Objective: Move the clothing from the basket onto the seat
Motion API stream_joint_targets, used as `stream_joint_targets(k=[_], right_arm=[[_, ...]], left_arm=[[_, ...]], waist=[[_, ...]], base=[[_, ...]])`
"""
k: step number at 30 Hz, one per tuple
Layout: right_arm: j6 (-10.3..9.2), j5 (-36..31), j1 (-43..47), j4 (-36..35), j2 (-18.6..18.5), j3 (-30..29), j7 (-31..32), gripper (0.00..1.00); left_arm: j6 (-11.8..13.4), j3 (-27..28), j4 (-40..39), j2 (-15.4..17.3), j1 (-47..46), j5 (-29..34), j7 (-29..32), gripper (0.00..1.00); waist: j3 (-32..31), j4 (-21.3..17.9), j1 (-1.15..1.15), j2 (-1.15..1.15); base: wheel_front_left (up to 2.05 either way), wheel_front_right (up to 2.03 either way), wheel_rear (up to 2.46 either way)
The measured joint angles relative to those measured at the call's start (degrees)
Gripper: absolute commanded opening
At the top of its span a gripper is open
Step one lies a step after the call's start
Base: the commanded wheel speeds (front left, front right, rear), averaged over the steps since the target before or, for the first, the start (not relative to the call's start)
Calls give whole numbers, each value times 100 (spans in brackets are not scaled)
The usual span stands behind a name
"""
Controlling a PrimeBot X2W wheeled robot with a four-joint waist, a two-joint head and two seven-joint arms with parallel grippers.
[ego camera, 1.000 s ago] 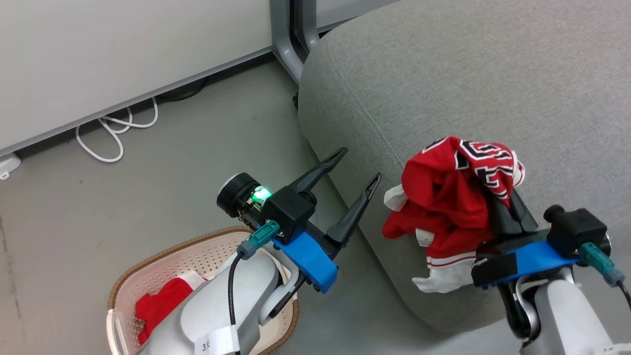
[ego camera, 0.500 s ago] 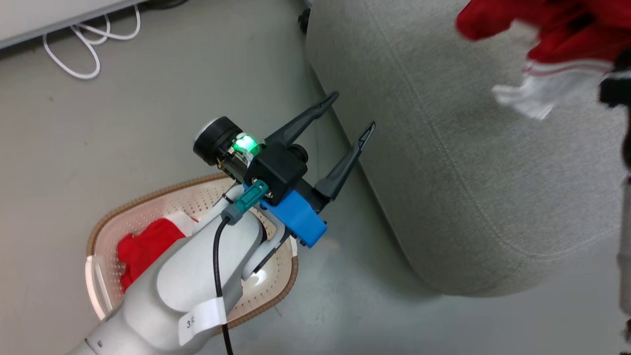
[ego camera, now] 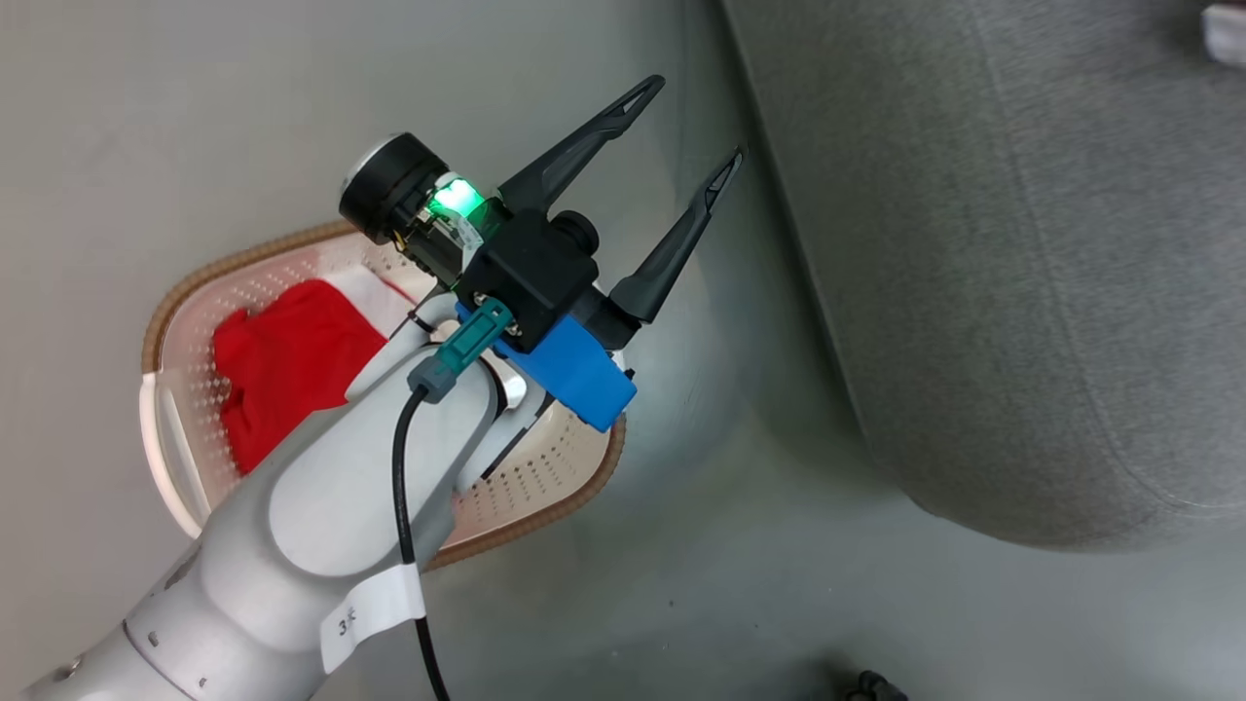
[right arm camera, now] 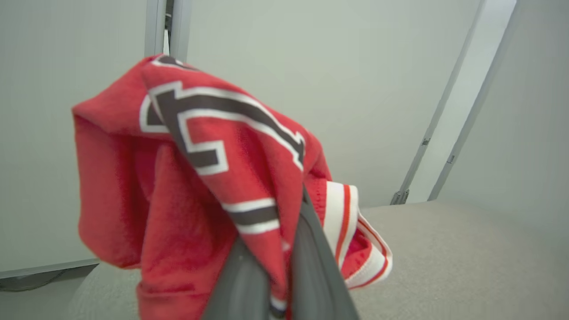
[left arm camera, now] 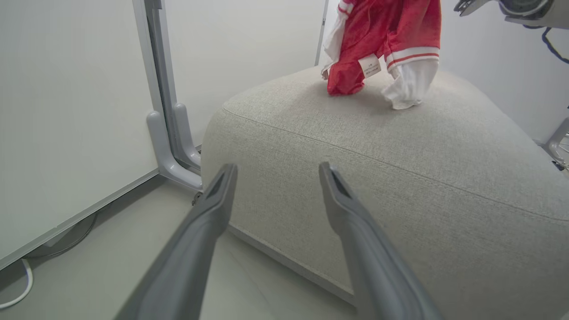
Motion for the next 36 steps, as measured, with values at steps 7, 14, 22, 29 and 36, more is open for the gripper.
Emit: stream_joint_targets(k=[7, 14, 22, 29, 36], right_arm=[[0, -15, 286, 1162, 94, 65, -2, 0], [0, 64, 403, 1801, 130, 66, -1, 81], [0, 60, 1217, 1169, 214, 53, -2, 100], [0, -16, 2375, 516, 357, 144, -1, 100], [0, -2, 3132, -378, 588, 564, -1, 100]], left_arm=[[8, -13, -8, 52, -1, -1, -25, 100], [51, -14, -2, 112, 0, -34, -34, 100], [101, 26, 144, -3, 179, -168, -187, 100], [138, 222, 325, -140, 543, -325, -289, 100], [296, 923, 126, -213, 1170, -344, -304, 100]], waist=[[171, 77, 0, 0], [153, 85, 0, 0], [-259, 74, 0, 0], [-878, 99, -1, 0], [-1577, 163, -1, 0]], base=[[0, 0, 0], [0, 0, 0], [0, 0, 0], [0, 0, 0], [0, 0, 0]])
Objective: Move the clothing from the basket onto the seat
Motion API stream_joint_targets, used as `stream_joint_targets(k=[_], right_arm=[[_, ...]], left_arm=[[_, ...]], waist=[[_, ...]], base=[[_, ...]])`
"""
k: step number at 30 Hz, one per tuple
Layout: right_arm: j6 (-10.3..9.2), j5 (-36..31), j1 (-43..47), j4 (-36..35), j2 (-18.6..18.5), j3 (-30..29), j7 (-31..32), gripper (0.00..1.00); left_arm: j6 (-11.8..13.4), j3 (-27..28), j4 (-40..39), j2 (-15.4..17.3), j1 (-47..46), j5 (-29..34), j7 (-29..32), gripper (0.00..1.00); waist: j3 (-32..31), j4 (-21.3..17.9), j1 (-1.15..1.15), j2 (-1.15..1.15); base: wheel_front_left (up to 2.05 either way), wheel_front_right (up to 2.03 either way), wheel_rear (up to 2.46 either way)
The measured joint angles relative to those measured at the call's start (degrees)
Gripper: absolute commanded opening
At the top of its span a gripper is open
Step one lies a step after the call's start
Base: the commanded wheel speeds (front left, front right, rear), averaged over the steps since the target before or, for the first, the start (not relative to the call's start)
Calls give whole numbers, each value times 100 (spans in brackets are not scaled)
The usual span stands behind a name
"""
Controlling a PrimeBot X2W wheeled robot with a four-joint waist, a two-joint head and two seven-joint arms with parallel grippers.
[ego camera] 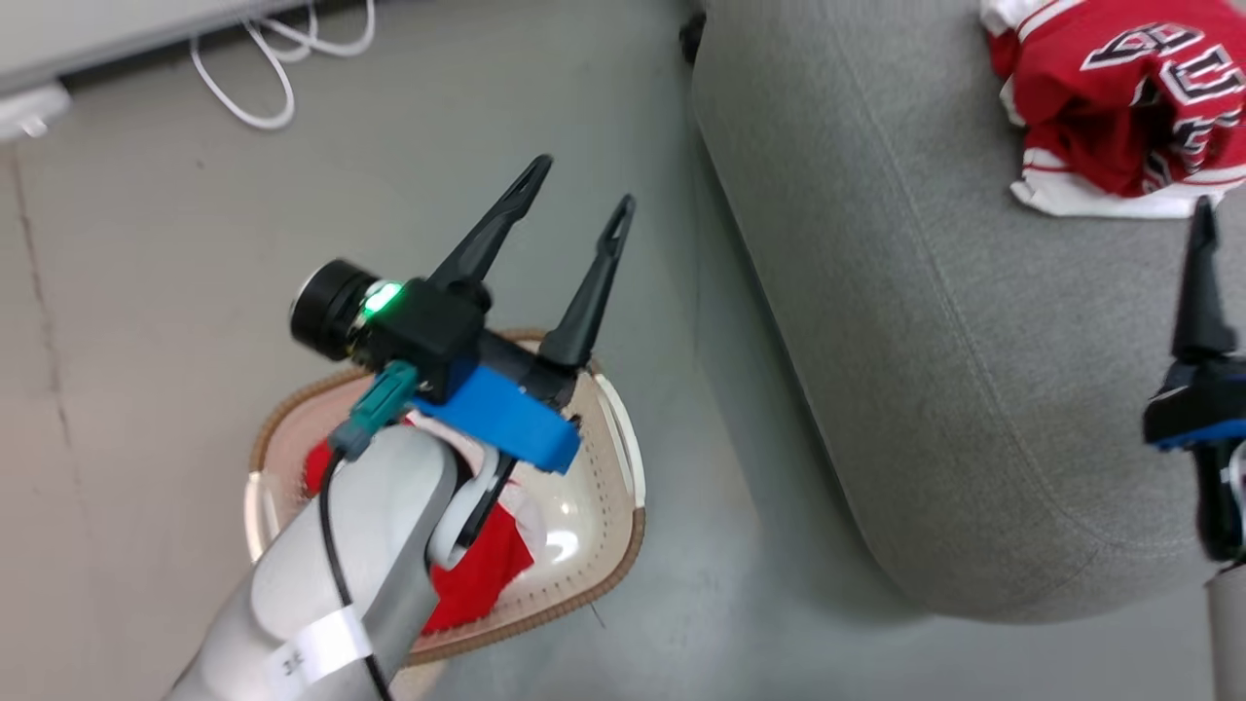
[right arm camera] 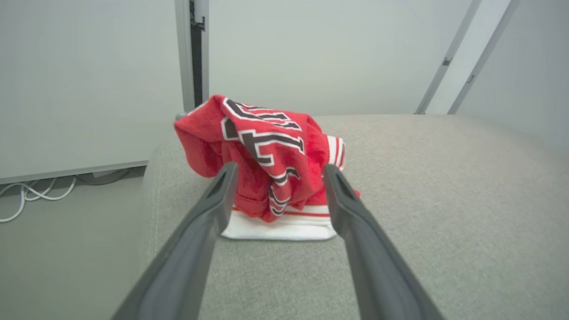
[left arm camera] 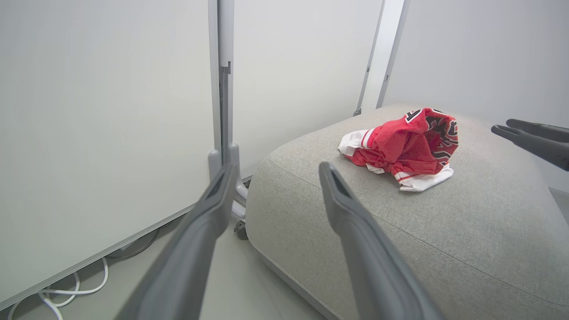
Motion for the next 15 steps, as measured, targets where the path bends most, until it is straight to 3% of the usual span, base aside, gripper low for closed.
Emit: stream_joint_targets(k=[7, 15], right_arm=[[0, 19, 595, -815, 319, 554, -1, 100], [0, 92, 1066, -1245, 494, 1013, -1, 100]], left_arm=[[59, 962, -297, -59, 859, 176, -2, 100], [-80, 1981, -442, -290, 1672, 493, -8, 100]], waist=[[-686, 181, 0, 0], [-1229, 645, -1, 0]], base=[[0, 0, 0], [0, 0, 0]])
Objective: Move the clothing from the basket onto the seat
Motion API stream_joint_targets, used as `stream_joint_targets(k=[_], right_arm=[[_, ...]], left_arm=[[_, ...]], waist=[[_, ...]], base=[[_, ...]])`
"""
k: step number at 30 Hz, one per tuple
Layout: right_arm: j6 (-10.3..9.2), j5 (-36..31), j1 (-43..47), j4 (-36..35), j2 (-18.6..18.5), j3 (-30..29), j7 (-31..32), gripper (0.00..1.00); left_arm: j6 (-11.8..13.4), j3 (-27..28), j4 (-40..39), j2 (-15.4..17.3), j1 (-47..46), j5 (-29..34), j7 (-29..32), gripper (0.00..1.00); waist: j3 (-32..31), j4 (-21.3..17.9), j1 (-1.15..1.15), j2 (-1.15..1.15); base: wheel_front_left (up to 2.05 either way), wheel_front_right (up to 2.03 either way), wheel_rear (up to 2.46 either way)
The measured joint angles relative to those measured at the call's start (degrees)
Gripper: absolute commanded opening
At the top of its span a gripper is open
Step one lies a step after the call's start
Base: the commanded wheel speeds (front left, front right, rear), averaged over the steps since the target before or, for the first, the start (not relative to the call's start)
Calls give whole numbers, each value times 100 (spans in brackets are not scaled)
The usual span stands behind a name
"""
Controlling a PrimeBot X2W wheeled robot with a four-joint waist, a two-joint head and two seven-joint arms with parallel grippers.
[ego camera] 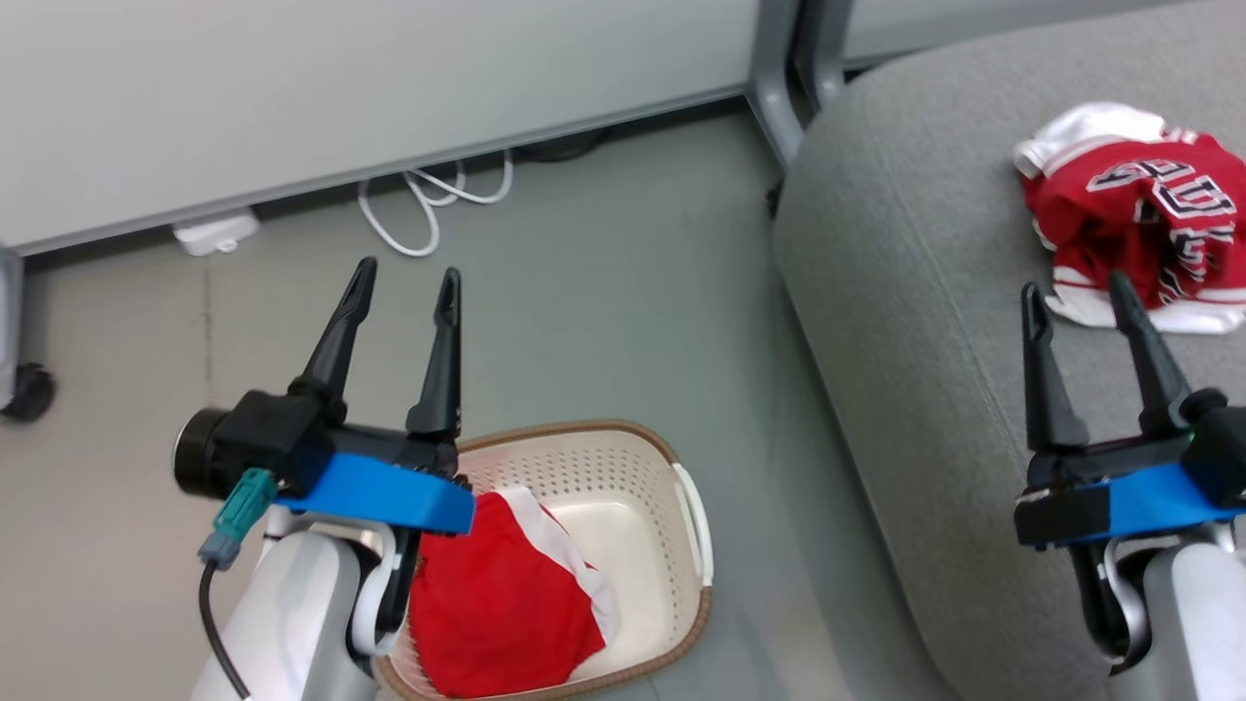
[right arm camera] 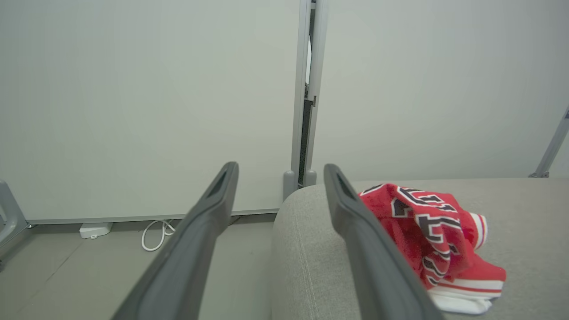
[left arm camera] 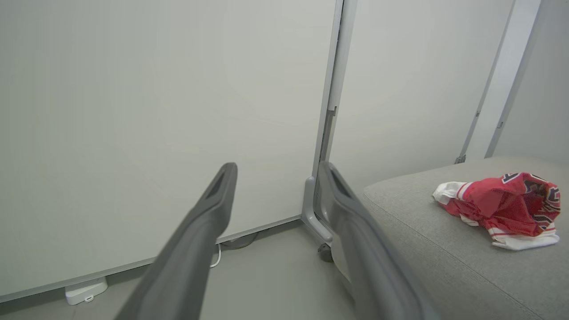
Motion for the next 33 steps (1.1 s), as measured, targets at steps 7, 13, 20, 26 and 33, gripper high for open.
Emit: stream_joint_targets(k=[7, 13, 20, 26, 33], right_arm=[[0, 7, 313, -178, 130, 193, 0, 100], [0, -32, 642, -216, 248, 254, 0, 100], [0, -30, 1019, -147, 358, 197, 0, 100], [0, -30, 1183, -78, 409, 203, 0, 100], [0, -31, 1260, -18, 443, 221, 0, 100]], left_arm=[[-149, 633, -31, -209, 447, 266, 0, 100], [-267, 1191, -74, -370, 892, 510, 0, 100], [-374, 1675, -96, -501, 1278, 727, 0, 100], [-443, 1814, -81, -578, 1466, 889, 0, 100], [-469, 1812, -7, -622, 1510, 1011, 0, 100]], waist=[[-319, 328, 0, 0], [-613, 549, 0, 0], [-899, 702, 0, 1], [-1027, 773, 0, 0], [-1104, 822, 1, 0]], base=[[0, 0, 0], [0, 0, 0], [0, 0, 0], [0, 0, 0], [0, 0, 0]])
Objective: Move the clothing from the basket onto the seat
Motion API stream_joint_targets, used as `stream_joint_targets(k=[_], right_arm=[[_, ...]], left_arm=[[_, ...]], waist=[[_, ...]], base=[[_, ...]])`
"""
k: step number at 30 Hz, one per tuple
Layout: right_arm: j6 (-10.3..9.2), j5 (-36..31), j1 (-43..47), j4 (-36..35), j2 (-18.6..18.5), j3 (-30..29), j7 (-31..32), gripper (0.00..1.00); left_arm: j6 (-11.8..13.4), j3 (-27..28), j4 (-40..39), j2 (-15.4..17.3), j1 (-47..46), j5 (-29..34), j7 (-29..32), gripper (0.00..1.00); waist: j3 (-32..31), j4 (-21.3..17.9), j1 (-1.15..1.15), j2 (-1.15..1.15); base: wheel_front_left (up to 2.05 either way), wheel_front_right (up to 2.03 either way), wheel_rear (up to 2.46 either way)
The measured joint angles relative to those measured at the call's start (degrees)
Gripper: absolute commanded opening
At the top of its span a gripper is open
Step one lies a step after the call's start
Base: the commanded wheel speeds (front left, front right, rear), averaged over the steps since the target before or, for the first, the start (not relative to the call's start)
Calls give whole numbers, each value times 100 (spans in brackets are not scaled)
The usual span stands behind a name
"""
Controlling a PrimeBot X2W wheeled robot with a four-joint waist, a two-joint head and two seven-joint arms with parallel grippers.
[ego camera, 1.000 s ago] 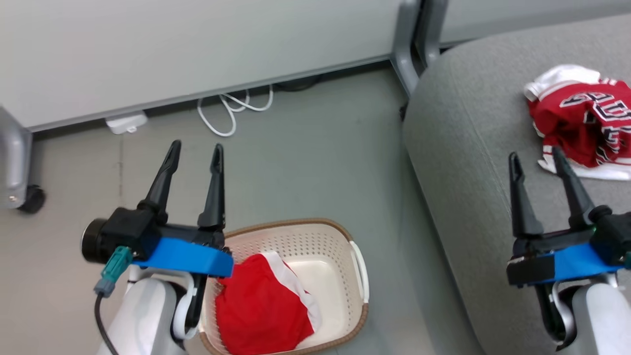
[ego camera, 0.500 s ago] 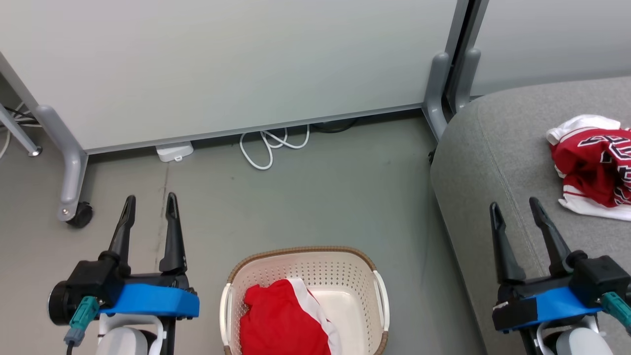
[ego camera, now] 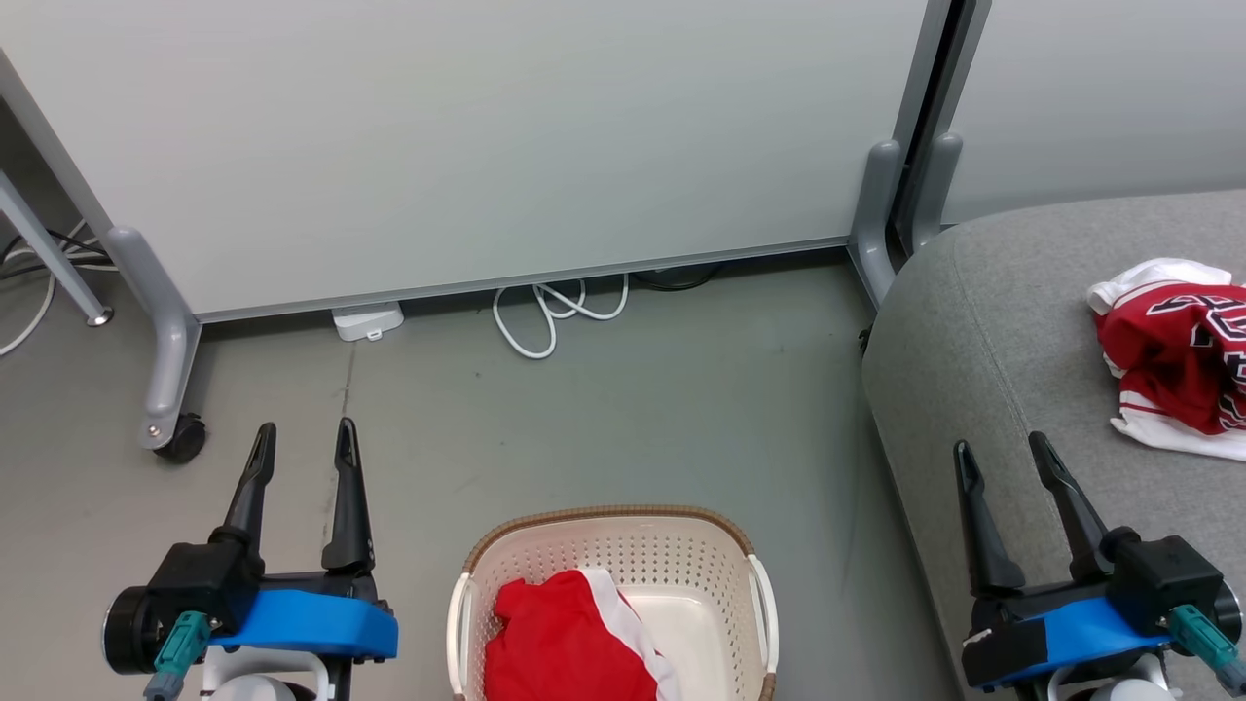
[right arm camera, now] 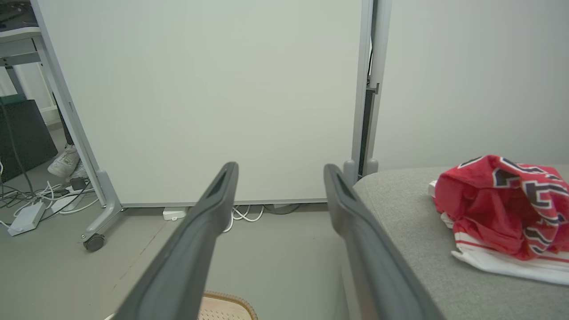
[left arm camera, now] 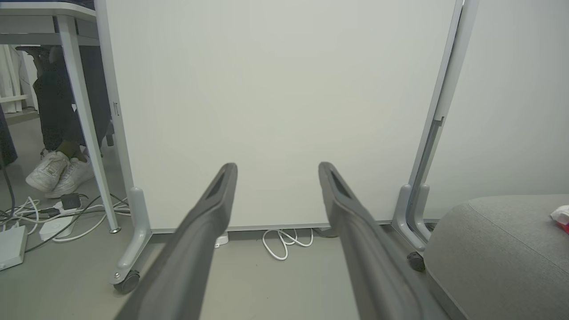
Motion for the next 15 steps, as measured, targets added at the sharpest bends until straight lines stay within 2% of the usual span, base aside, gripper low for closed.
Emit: stream_joint_targets(k=[15], right_arm=[[0, 2, 14, 59, 30, 69, 0, 100]], left_arm=[[-26, -5, 24, -21, 14, 15, 0, 100]], waist=[[-2, 10, 1, 0]], base=[[0, 0, 0]])
